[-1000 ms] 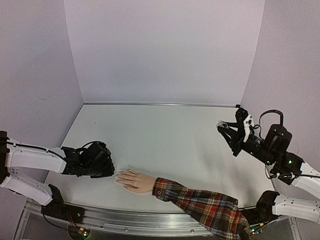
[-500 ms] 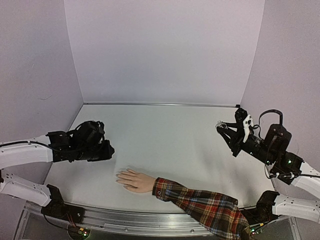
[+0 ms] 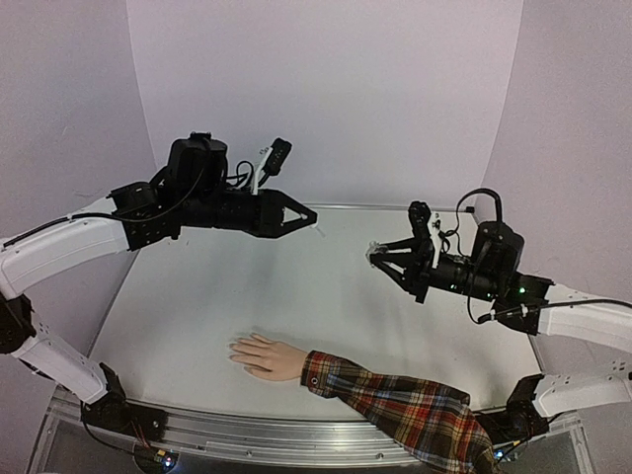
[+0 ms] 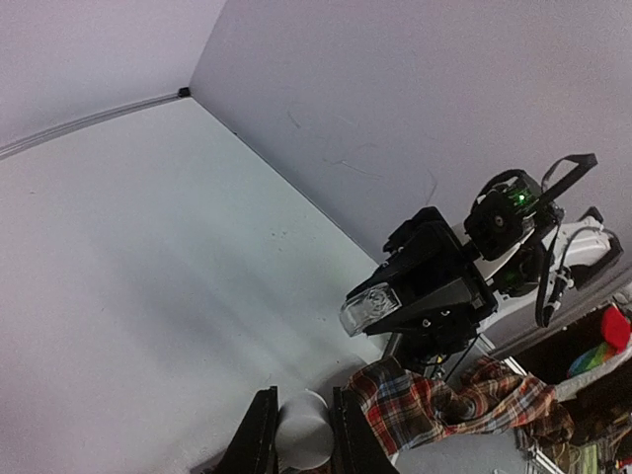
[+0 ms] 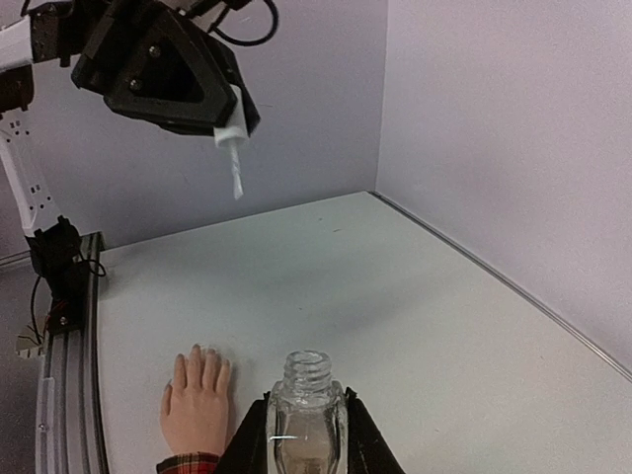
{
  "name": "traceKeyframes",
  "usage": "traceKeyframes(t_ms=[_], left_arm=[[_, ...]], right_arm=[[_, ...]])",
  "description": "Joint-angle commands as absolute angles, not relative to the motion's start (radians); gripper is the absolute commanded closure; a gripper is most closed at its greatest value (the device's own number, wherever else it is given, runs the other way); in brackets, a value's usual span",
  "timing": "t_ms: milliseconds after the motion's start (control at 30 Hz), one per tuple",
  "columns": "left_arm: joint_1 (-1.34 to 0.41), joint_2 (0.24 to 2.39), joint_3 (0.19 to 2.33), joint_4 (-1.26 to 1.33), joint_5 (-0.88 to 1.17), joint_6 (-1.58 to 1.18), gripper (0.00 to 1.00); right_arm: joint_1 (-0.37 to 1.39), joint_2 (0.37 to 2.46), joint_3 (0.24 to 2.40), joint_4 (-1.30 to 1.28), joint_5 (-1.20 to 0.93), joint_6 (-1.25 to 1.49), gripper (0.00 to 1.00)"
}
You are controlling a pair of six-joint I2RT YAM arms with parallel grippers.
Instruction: Paint the nails
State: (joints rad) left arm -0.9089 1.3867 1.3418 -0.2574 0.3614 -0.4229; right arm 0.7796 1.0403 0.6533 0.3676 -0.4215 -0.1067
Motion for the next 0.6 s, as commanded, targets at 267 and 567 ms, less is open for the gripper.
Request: traceKeyframes(t_ms=[267, 567], left_arm=[[-0.923, 1.421, 1.404, -0.167, 0.540, -0.326, 1.00], [-0.923, 1.366, 1.377, -0.187, 0.469, -0.298, 1.00]], right_arm=[[0.864, 1.248, 0.857, 0.527, -0.527, -0.055, 1.00], [0.866, 1.244, 0.827, 0.541, -0.512, -0.060, 1.00]])
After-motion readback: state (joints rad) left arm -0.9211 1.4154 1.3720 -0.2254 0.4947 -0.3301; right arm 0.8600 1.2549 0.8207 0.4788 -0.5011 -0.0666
